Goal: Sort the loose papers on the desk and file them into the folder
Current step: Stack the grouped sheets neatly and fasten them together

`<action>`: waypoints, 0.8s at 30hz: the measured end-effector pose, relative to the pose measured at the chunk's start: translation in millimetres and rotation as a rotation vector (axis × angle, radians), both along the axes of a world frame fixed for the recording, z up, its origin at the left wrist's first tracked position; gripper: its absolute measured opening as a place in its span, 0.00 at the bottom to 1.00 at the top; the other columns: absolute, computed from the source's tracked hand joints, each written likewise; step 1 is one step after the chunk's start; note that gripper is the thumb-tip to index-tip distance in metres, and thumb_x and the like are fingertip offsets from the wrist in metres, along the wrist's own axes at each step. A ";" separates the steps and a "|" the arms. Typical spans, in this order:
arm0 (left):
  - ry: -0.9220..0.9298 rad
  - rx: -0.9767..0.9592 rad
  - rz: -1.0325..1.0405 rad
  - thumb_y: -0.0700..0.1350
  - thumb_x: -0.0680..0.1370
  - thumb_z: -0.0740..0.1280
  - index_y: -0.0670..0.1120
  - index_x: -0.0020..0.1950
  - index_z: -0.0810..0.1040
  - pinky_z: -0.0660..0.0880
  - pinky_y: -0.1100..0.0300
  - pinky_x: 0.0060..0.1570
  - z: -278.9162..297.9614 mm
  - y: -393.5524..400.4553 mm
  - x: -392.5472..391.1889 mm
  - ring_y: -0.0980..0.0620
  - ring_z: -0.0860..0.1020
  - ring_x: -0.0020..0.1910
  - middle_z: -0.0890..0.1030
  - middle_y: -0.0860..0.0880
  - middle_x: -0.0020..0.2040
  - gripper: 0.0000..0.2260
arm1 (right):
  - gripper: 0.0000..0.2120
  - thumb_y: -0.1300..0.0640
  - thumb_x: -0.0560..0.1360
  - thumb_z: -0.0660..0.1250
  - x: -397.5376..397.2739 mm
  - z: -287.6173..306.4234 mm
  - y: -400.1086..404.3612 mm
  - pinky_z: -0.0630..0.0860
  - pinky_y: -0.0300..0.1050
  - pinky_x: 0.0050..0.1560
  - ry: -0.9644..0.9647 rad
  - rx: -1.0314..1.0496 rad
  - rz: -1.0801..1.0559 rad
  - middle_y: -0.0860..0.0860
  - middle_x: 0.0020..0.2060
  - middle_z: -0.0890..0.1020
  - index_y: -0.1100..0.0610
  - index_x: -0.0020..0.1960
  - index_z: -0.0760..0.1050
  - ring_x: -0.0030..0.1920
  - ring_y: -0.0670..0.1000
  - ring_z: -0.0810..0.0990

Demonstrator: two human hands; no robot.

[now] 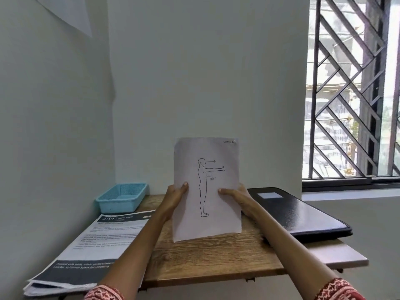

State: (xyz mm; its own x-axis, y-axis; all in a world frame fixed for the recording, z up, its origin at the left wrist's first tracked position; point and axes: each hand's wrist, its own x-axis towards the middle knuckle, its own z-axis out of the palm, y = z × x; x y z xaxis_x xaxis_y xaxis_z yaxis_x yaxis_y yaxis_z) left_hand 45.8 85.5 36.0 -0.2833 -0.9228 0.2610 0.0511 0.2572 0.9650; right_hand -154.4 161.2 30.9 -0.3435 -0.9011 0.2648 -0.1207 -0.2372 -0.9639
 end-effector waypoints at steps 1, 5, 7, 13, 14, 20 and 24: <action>0.017 0.013 0.023 0.49 0.80 0.62 0.42 0.67 0.68 0.69 0.56 0.57 0.1 4.0 -0.2 0.46 0.73 0.58 0.74 0.44 0.63 0.19 | 0.21 0.57 0.65 0.77 -1.6 -4.5 -1.5 0.79 0.46 0.44 0.025 0.019 -0.034 0.60 0.49 0.82 0.62 0.54 0.75 0.46 0.57 0.81; 0.310 0.199 0.086 0.47 0.81 0.60 0.42 0.66 0.68 0.69 0.54 0.61 7.0 -9.4 0.3 0.45 0.73 0.59 0.74 0.45 0.61 0.16 | 0.12 0.54 0.69 0.75 -22.7 -9.0 -6.2 0.80 0.46 0.42 -0.065 -0.015 -0.263 0.58 0.48 0.83 0.61 0.48 0.80 0.45 0.55 0.81; 0.412 0.299 0.099 0.48 0.81 0.59 0.40 0.66 0.69 0.71 0.48 0.61 3.6 -17.9 -3.1 0.43 0.75 0.58 0.75 0.42 0.62 0.17 | 0.13 0.54 0.72 0.72 -17.7 -11.8 -4.2 0.80 0.44 0.36 -0.275 -0.072 -0.189 0.58 0.47 0.82 0.63 0.51 0.77 0.43 0.54 0.82; 0.535 0.488 0.078 0.55 0.80 0.57 0.39 0.64 0.70 0.76 0.48 0.55 -28.3 0.8 -44.0 0.42 0.77 0.53 0.77 0.42 0.59 0.21 | 0.28 0.55 0.64 0.79 32.0 -39.6 -13.8 0.77 0.62 0.54 -0.584 -0.068 -0.010 0.63 0.53 0.81 0.65 0.59 0.75 0.52 0.63 0.81; 0.544 0.503 0.059 0.55 0.80 0.58 0.39 0.64 0.70 0.75 0.49 0.54 -30.1 5.9 -46.7 0.44 0.77 0.53 0.77 0.42 0.61 0.21 | 0.24 0.62 0.68 0.75 31.8 -41.7 -15.0 0.77 0.62 0.53 -0.592 -0.054 -0.017 0.64 0.55 0.80 0.67 0.60 0.73 0.52 0.63 0.80; 0.553 0.397 0.320 0.32 0.75 0.66 0.37 0.65 0.70 0.73 0.50 0.58 -19.4 -7.0 1.6 0.41 0.75 0.57 0.75 0.40 0.61 0.19 | 0.09 0.68 0.73 0.68 -7.2 -29.7 2.5 0.76 0.43 0.38 -0.135 -0.035 -0.137 0.57 0.42 0.80 0.69 0.52 0.75 0.44 0.59 0.80; 0.347 0.259 0.134 0.27 0.74 0.62 0.38 0.66 0.72 0.80 0.59 0.42 -5.7 -30.5 47.7 0.47 0.77 0.44 0.77 0.42 0.57 0.20 | 0.10 0.65 0.69 0.72 -36.9 -11.3 17.6 0.76 0.43 0.45 -0.065 -0.137 -0.034 0.53 0.42 0.80 0.62 0.50 0.77 0.48 0.55 0.78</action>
